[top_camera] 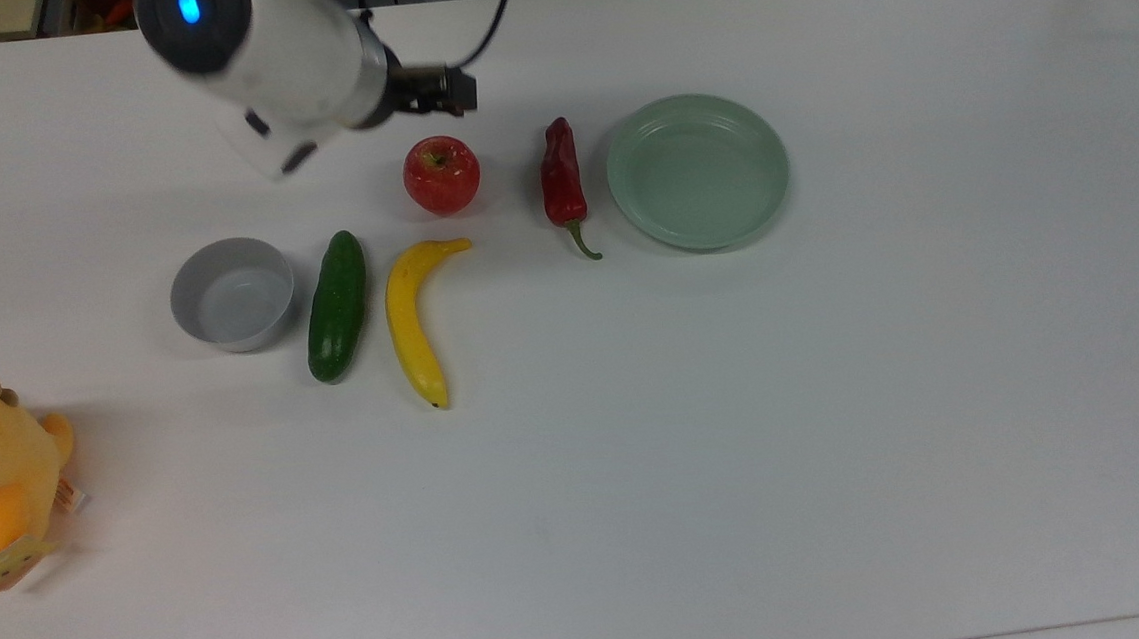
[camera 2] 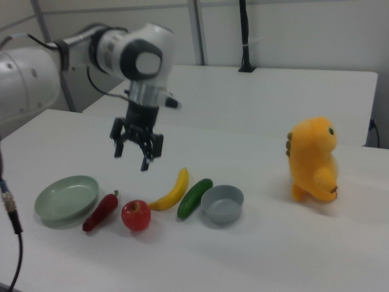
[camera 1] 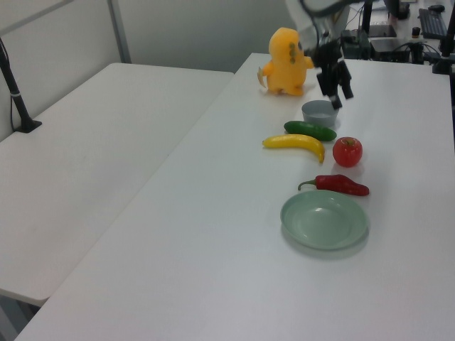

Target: Red apple placed in the center of the desktop

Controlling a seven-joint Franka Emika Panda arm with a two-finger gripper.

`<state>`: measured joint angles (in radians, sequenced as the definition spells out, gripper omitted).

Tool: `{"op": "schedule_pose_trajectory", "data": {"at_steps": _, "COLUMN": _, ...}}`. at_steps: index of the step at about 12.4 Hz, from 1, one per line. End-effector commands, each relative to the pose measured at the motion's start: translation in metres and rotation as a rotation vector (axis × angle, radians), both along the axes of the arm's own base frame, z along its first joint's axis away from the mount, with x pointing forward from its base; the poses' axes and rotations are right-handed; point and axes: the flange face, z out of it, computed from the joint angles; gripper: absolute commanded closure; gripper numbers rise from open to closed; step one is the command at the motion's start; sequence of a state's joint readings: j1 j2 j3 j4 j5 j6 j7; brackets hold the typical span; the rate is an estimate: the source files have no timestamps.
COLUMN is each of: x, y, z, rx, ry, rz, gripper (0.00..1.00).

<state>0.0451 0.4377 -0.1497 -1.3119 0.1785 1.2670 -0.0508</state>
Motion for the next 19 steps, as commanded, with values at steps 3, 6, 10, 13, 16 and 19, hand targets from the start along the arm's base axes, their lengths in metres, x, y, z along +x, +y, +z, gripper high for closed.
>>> {"op": "schedule_pose_trajectory", "data": {"at_steps": 3, "x": -0.047, "y": -0.001, "z": 0.111, "rx": -0.047, "ry": -0.167, "rz": -0.034, "gripper": 0.00}}
{"op": "schedule_pose_trajectory", "data": {"at_steps": 6, "x": -0.069, "y": 0.003, "z": 0.149, "rx": -0.040, "ry": -0.226, "rz": -0.042, "gripper": 0.00}}
{"op": "schedule_pose_trajectory", "data": {"at_steps": 10, "x": -0.107, "y": 0.025, "z": 0.181, "rx": -0.043, "ry": -0.268, "rz": -0.057, "gripper": 0.00}}
{"op": "schedule_pose_trajectory", "data": {"at_steps": 13, "x": -0.122, "y": 0.036, "z": 0.192, "rx": -0.032, "ry": -0.312, "rz": -0.036, "gripper": 0.00}}
{"op": "schedule_pose_trajectory", "data": {"at_steps": 16, "x": -0.128, "y": 0.052, "z": 0.188, "rx": -0.036, "ry": -0.368, "rz": -0.006, "gripper": 0.00}}
{"op": "schedule_pose_trajectory", "data": {"at_steps": 19, "x": -0.118, "y": 0.064, "z": 0.169, "rx": -0.052, "ry": -0.422, "rz": 0.033, "gripper": 0.00}}
